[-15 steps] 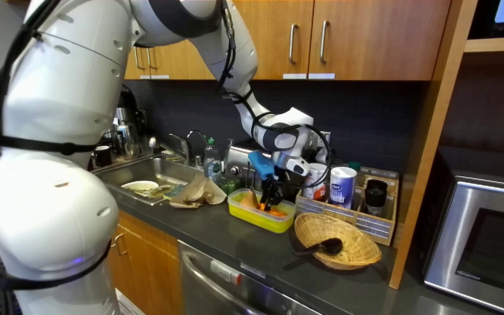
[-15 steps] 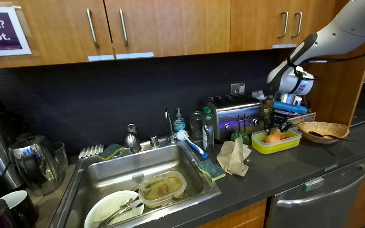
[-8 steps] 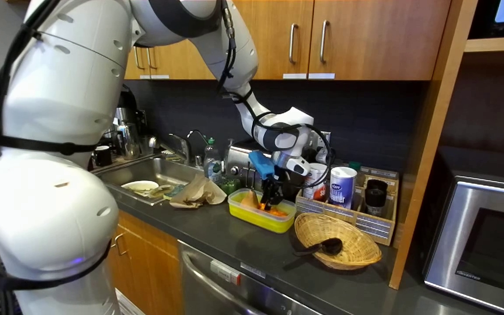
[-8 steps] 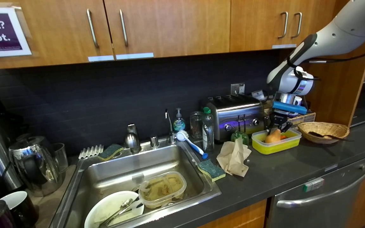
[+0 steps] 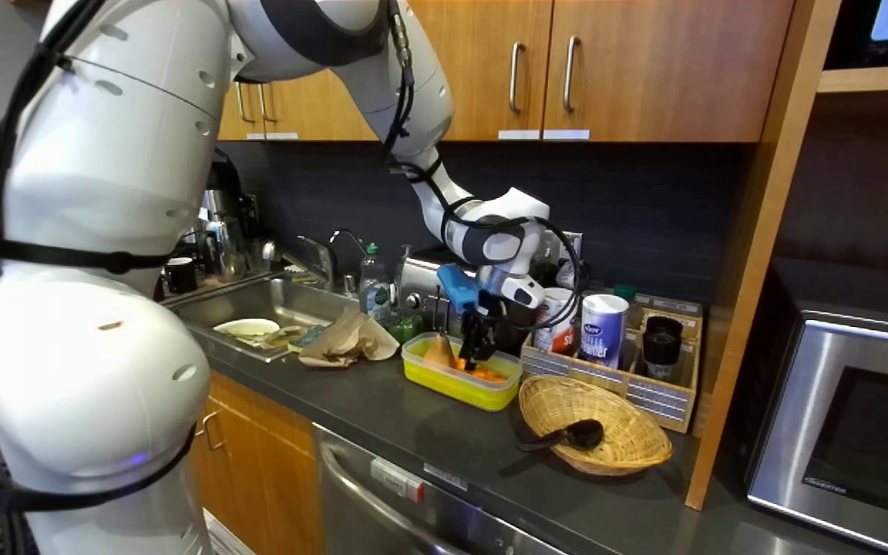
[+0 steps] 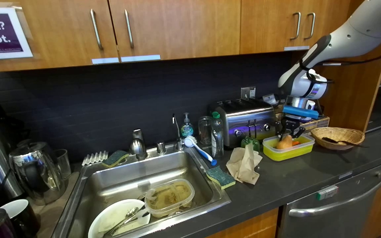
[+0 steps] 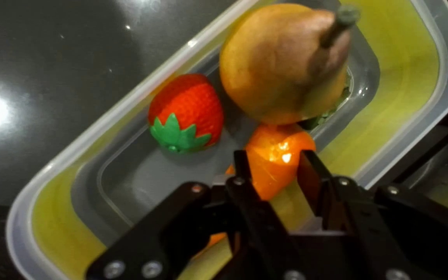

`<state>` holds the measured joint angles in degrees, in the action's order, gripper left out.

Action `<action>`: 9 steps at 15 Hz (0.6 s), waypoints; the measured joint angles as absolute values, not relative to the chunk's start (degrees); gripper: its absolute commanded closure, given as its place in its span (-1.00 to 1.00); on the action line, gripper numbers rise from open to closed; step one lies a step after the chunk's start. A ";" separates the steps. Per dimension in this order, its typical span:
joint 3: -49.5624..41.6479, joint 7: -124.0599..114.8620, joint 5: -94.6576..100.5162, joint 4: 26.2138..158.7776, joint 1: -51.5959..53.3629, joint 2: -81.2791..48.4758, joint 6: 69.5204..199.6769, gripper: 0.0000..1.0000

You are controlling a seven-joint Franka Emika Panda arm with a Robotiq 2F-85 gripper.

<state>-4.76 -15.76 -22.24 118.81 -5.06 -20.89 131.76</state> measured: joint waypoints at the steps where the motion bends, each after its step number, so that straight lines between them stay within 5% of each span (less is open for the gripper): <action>1: -4.76 -16.55 -21.94 118.97 -4.97 -20.78 131.96 0.77; 9: -4.80 -22.06 -19.35 120.98 -3.81 -19.38 134.30 0.77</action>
<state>-4.80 -22.06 -19.35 120.98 -3.81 -19.38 134.30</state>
